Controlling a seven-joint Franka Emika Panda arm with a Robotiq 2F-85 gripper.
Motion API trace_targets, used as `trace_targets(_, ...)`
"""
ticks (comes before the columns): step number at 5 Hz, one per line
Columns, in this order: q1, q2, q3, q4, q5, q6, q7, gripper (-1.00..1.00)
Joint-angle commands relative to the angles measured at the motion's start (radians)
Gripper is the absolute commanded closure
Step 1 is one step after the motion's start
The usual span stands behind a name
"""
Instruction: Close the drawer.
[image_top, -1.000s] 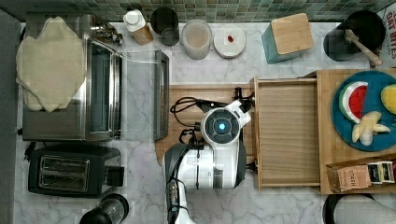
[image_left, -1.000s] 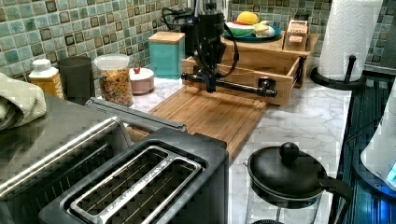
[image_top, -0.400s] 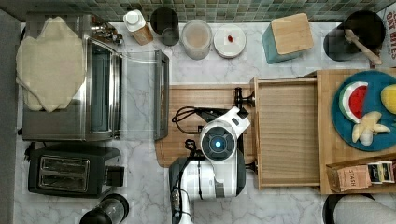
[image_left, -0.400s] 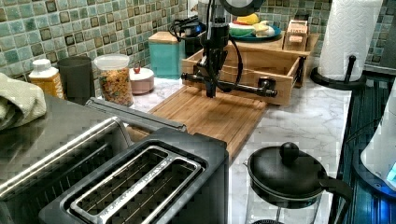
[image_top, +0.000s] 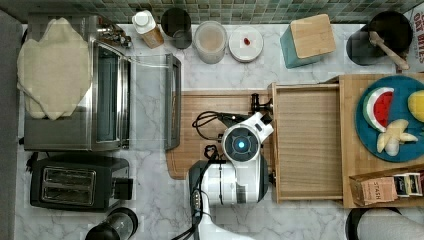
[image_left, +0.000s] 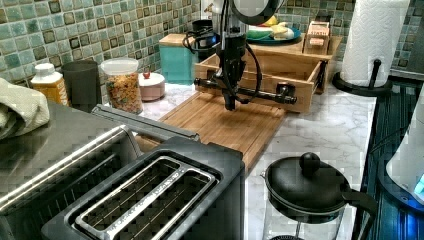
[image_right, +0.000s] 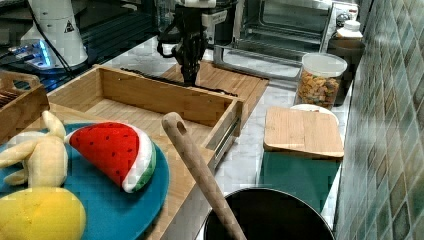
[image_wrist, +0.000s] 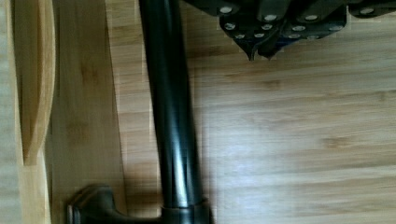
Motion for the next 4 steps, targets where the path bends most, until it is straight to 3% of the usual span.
trace_targets(1, -0.060, -0.074, -0.070, 0.111, -0.132, -0.123, 0.029, 1.00)
trace_targets(2, -0.086, -0.055, -0.110, 0.097, -0.099, 0.008, -0.063, 1.00)
trace_targets(3, -0.130, 0.010, -0.140, 0.169, 0.015, 0.008, -0.234, 1.00)
trace_targets(4, -0.174, 0.057, -0.173, 0.250, 0.063, -0.039, -0.345, 1.00)
